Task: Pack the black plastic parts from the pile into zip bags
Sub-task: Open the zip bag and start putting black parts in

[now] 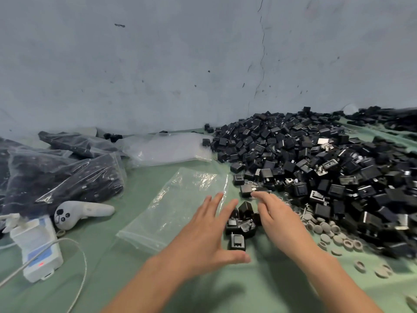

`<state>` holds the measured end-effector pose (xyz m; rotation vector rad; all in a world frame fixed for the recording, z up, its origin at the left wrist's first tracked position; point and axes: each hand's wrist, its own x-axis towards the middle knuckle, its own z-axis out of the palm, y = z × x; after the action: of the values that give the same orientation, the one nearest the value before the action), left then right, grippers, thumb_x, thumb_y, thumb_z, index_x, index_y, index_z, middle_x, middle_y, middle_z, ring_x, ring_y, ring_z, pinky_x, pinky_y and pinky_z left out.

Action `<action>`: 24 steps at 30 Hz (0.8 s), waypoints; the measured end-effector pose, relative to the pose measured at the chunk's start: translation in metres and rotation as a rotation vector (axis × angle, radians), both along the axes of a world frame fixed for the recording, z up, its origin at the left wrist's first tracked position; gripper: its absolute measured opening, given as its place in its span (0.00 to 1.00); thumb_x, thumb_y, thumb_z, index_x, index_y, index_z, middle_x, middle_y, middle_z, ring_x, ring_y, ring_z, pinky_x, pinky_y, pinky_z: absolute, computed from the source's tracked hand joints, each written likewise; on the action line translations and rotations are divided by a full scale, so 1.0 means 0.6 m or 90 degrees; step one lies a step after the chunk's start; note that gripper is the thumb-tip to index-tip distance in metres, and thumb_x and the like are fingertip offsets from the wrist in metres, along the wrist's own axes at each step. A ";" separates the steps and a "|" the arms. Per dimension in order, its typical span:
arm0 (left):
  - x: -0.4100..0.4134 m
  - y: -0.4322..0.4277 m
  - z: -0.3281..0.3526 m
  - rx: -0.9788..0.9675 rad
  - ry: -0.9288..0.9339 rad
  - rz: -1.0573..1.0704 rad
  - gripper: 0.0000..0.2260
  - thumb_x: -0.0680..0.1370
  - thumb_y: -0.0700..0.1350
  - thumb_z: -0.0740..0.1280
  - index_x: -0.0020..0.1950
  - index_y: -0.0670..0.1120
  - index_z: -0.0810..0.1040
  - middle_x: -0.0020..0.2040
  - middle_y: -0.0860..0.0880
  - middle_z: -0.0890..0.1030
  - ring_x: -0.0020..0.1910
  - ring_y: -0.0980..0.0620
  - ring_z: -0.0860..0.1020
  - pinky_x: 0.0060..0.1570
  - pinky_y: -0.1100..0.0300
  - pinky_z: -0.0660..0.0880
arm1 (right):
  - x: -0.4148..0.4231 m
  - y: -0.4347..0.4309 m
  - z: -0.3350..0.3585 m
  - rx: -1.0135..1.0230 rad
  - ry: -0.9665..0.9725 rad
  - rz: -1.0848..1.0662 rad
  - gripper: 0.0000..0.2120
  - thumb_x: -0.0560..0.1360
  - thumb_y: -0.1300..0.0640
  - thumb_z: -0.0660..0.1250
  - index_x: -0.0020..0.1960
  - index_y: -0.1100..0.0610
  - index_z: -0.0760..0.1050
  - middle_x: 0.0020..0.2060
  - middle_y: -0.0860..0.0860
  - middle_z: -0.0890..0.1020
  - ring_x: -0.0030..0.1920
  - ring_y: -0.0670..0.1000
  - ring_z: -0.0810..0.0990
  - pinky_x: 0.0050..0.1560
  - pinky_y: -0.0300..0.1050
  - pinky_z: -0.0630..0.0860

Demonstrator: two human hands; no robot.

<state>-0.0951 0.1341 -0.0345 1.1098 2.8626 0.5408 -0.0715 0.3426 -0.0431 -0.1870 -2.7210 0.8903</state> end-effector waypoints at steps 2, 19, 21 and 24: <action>-0.016 0.028 -0.006 -0.058 -0.010 -0.002 0.50 0.68 0.75 0.64 0.78 0.63 0.37 0.80 0.54 0.35 0.79 0.50 0.34 0.77 0.50 0.44 | 0.001 0.007 -0.002 0.006 -0.059 0.009 0.17 0.84 0.49 0.52 0.71 0.45 0.69 0.65 0.47 0.78 0.64 0.51 0.75 0.64 0.51 0.71; 0.010 0.118 -0.069 -0.002 0.229 0.076 0.19 0.78 0.56 0.54 0.64 0.51 0.71 0.56 0.50 0.74 0.53 0.47 0.74 0.52 0.53 0.71 | 0.000 0.024 0.013 0.028 -0.153 0.026 0.20 0.83 0.58 0.51 0.71 0.47 0.69 0.58 0.51 0.81 0.53 0.52 0.78 0.49 0.46 0.73; 0.013 0.118 -0.069 -0.027 0.251 0.092 0.24 0.76 0.58 0.54 0.69 0.51 0.70 0.55 0.51 0.76 0.51 0.46 0.76 0.48 0.52 0.73 | 0.005 0.025 0.018 -0.008 -0.168 0.016 0.24 0.80 0.63 0.51 0.71 0.45 0.68 0.50 0.48 0.82 0.43 0.49 0.77 0.41 0.46 0.72; 0.011 0.122 -0.062 -0.055 0.234 0.098 0.29 0.77 0.59 0.54 0.77 0.52 0.60 0.59 0.51 0.76 0.53 0.43 0.75 0.46 0.50 0.72 | 0.013 0.023 0.022 -0.049 -0.170 0.018 0.26 0.78 0.64 0.51 0.71 0.42 0.66 0.43 0.43 0.79 0.41 0.45 0.77 0.38 0.43 0.71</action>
<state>-0.0886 0.2076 -0.0720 1.0801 3.2693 0.2315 -0.0639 0.3565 -0.0298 -0.3043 -2.9402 1.0456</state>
